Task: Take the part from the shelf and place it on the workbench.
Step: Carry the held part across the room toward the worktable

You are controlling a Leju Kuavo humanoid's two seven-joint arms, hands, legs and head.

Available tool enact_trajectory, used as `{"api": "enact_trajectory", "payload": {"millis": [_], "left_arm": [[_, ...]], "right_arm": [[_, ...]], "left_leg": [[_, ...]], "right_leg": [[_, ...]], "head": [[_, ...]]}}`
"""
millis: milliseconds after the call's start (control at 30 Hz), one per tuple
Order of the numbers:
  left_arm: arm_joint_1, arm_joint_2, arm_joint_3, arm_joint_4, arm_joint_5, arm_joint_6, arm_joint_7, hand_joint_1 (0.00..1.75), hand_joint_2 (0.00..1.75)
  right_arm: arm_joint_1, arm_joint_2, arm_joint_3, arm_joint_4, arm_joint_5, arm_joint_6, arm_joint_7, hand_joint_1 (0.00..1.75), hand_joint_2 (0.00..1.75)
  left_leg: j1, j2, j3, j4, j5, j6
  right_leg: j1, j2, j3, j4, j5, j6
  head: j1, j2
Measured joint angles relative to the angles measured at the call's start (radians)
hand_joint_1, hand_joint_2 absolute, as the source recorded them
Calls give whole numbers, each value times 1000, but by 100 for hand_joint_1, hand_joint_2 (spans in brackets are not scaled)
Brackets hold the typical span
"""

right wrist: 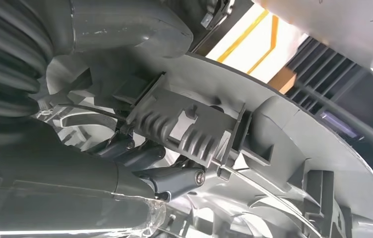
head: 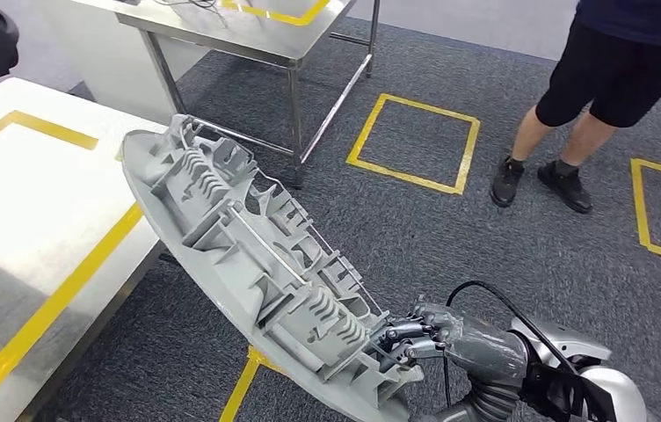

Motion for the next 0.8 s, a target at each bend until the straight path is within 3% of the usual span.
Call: {"api": "enact_trajectory", "payload": {"millis": [33, 100, 133, 200, 233, 300, 367, 433, 467, 500, 567, 633, 700, 733, 800], "left_arm": [[0, 0, 1, 1, -1, 0, 0, 0, 175], [-1, 0, 4, 4, -3, -2, -2, 0, 175], [-1, 1, 7, 5, -4, -2, -3, 0, 175], [1, 1, 16, 7, -6, -4, -7, 0, 175], [1, 1, 20, 8, -7, -5, -9, 0, 175], [-2, 1, 27, 9, -12, -6, -12, 0, 175], [-9, 2, 31, 11, -16, -7, -13, 0, 175], [-13, 2, 34, 14, -19, -10, -14, 0, 175], [-13, 2, 35, 15, -19, -11, -15, 0, 175], [-13, 2, 36, 15, -20, -12, -15, 0, 175], [-14, 3, 37, 16, -21, -14, -16, 0, 175], [-16, 4, 39, 16, -20, -16, -17, 0, 175], [-16, 4, 42, 16, -19, -16, -19, 0, 175], [-16, 4, 45, 16, -17, -15, -19, 0, 175], [-17, 2, 48, 17, -10, -13, -21, 0, 175]], "right_arm": [[1, 0, 0, 0, 0, 0, -1, 173, 175], [1, 0, -2, 0, 0, 0, -3, 173, 175], [1, 1, -2, 0, 0, 0, -5, 173, 175], [0, 3, -4, 0, 1, 0, -8, 173, 175], [0, 5, -4, 0, 2, 0, -8, 173, 175], [1, 8, -5, 0, 4, 0, -8, 173, 175], [3, 11, -6, 0, 6, 0, -10, 173, 175], [6, 14, -6, 0, 8, 1, -11, 173, 175], [8, 16, -6, 0, 9, 1, -11, 173, 175], [9, 17, -6, 0, 10, 1, -11, 173, 175], [10, 20, -6, 0, 11, 1, -11, 173, 175], [10, 21, -7, 0, 11, 2, -12, 173, 175], [10, 22, -8, 0, 11, 3, -14, 173, 175], [10, 22, -8, 0, 11, 4, -16, 173, 175], [10, 22, -11, 0, 9, 7, -21, 173, 175]], "left_leg": [[1, -15, 1, 2, -2, -3], [-1, -41, -2, 7, -6, -12], [-2, -51, -5, 9, -8, -17], [1, -66, -13, 9, -8, -27], [1, -58, -17, 15, -12, -32], [0, -3, -47, 74, -48, -42], [1, 55, -114, 209, -112, -47], [4, 70, -171, 313, -143, -50], [5, 73, -172, 310, -131, -50], [4, 79, -149, 264, -101, -47], [-2, 118, -71, 117, -39, -36], [-11, 145, -26, 33, -16, -23], [-14, 130, -25, 21, -15, -15], [-12, 119, -20, 15, -11, -11], [-4, 94, -8, 1, -2, -2]], "right_leg": [[-6, 16, 34, -80, 35, 9], [-9, 43, 87, -198, 81, 8], [-7, 50, 98, -220, 89, 2], [-3, 35, 101, -220, 89, -15], [-4, 27, 103, -222, 90, -22], [-5, 6, 110, -227, 87, -37], [0, -17, 114, -228, 82, -47], [5, -43, 117, -227, 77, -52], [7, -55, 119, -227, 75, -53], [9, -66, 122, -227, 72, -53], [15, -88, 130, -227, 65, -50], [21, -107, 136, -227, 58, -43], [23, -127, 141, -229, 55, -35], [22, -126, 142, -228, 51, -31], [17, -79, 124, -184, 26, -28]], "head": [[0, 0], [0, 0], [0, 0], [0, 0], [-1, 0], [-4, 0], [-7, 0], [-7, 0], [-7, 0], [-7, 0], [-7, 0], [-6, 0], [-5, 0], [-6, 0], [-4, 0]]}}
